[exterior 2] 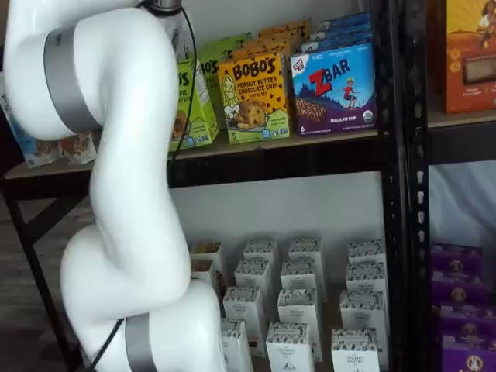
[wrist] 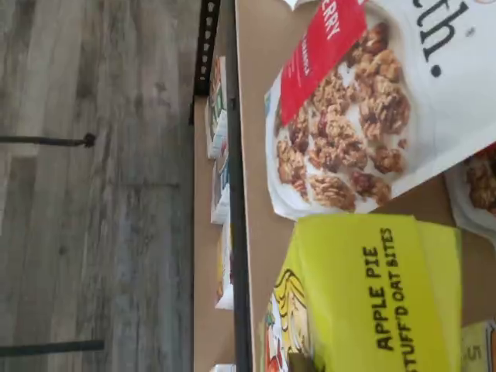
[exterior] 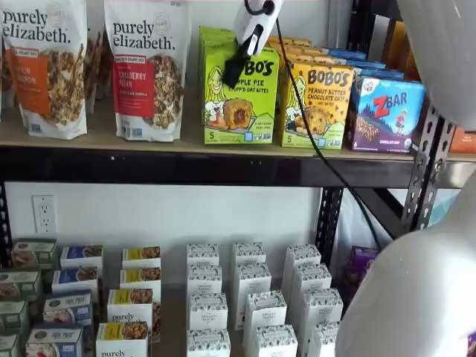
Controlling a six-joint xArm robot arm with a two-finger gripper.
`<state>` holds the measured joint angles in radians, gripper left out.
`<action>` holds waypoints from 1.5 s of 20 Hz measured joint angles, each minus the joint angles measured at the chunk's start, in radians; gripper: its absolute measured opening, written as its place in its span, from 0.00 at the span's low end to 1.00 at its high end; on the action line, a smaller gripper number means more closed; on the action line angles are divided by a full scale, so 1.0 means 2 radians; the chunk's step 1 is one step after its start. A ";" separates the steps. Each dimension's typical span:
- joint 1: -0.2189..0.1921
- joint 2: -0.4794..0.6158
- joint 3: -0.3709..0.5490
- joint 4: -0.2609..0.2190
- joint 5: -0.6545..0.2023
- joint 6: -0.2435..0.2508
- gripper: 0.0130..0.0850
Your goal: Pick the green box on the top shelf, the fourth from the left
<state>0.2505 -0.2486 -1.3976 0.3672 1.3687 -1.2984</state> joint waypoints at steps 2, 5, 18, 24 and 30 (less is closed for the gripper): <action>0.002 -0.001 -0.007 -0.004 0.011 0.005 0.17; 0.008 -0.004 -0.015 -0.011 0.025 0.014 0.17; 0.022 -0.032 -0.033 -0.036 0.096 0.040 0.17; 0.002 -0.036 -0.047 -0.016 0.170 0.028 0.17; -0.013 -0.062 -0.029 -0.012 0.187 0.017 0.17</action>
<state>0.2247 -0.3725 -1.4556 0.3429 1.7426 -1.2650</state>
